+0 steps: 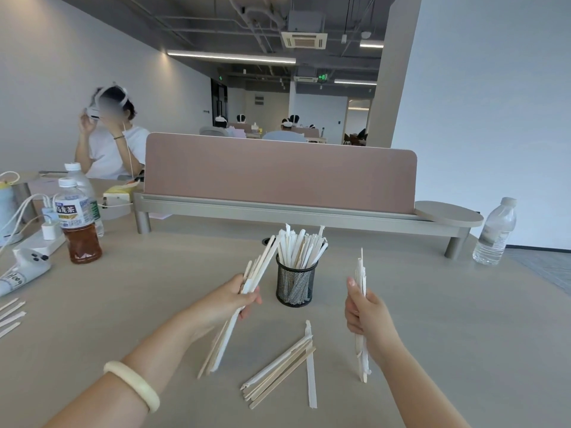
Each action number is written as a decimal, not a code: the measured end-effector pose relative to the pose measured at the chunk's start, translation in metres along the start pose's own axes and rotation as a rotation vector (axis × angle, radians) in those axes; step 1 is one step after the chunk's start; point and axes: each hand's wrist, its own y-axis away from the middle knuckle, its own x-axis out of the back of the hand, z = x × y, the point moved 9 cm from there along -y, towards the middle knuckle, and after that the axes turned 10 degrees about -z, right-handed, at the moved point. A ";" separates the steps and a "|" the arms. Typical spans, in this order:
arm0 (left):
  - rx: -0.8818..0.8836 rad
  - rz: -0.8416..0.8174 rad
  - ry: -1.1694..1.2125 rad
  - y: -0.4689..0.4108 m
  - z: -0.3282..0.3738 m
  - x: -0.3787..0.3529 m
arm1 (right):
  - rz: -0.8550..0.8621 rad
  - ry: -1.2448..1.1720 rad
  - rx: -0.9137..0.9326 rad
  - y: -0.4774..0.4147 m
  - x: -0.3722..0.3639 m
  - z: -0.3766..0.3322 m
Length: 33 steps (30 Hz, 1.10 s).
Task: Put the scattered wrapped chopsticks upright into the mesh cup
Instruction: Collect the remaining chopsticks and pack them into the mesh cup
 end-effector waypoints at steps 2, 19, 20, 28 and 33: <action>-0.111 0.071 0.082 -0.002 0.013 -0.002 | 0.002 -0.026 0.024 -0.002 -0.002 -0.005; -0.242 0.525 0.536 -0.017 0.030 -0.001 | 0.039 -0.128 0.168 -0.014 -0.018 -0.015; -0.225 0.525 0.540 -0.018 0.023 -0.003 | 0.040 -0.130 0.174 -0.013 -0.018 -0.015; -0.147 0.521 0.500 -0.019 -0.007 -0.016 | 0.057 -0.048 0.074 -0.012 -0.020 0.012; -0.164 0.539 0.500 -0.016 -0.006 -0.015 | 0.076 -0.084 0.147 -0.010 -0.019 -0.002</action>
